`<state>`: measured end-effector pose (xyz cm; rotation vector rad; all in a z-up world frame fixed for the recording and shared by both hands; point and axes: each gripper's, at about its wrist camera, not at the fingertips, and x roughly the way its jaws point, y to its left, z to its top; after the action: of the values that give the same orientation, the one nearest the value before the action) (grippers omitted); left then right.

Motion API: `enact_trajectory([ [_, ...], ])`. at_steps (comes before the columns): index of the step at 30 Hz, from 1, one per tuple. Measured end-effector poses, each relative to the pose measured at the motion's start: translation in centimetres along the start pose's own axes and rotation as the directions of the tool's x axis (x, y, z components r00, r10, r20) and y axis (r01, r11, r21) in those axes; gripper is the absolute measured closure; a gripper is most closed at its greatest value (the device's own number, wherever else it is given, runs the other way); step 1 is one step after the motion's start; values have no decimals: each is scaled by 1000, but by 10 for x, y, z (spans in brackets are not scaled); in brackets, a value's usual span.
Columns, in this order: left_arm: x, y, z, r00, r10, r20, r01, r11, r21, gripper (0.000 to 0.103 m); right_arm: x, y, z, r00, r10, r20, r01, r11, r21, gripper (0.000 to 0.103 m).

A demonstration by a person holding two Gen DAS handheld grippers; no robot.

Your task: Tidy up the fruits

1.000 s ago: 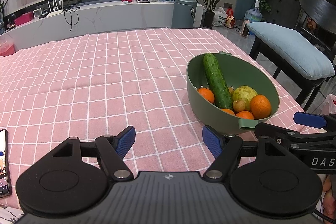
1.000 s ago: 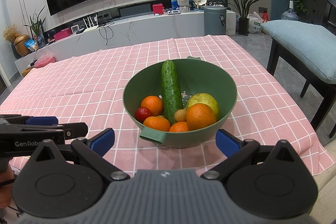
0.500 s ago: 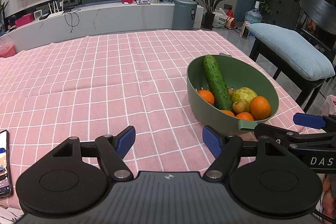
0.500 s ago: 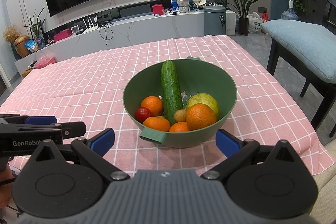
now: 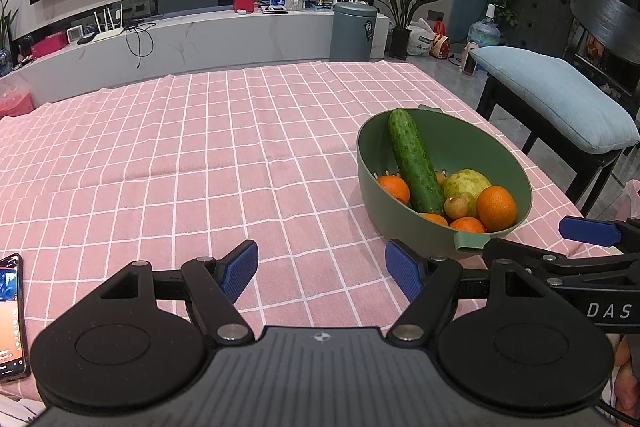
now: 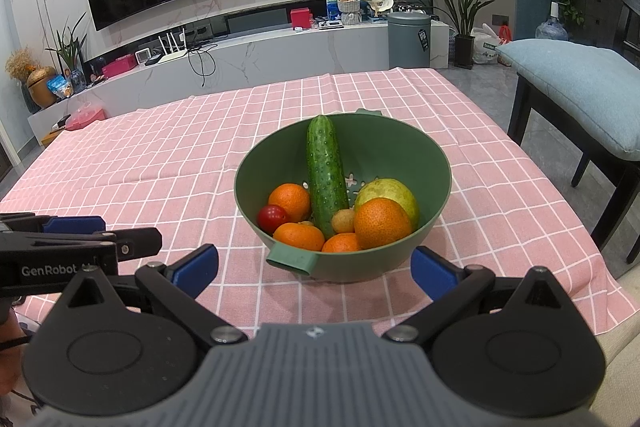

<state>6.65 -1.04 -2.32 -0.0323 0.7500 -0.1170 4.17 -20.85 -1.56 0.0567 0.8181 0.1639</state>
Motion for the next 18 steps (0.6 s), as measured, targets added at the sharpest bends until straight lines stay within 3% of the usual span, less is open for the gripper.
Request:
enact_trajectory([
  [18, 1, -2, -2, 1000, 0, 6, 0, 1000, 12, 19, 0, 0, 0, 1000, -1, 0, 1, 1000, 0, 5],
])
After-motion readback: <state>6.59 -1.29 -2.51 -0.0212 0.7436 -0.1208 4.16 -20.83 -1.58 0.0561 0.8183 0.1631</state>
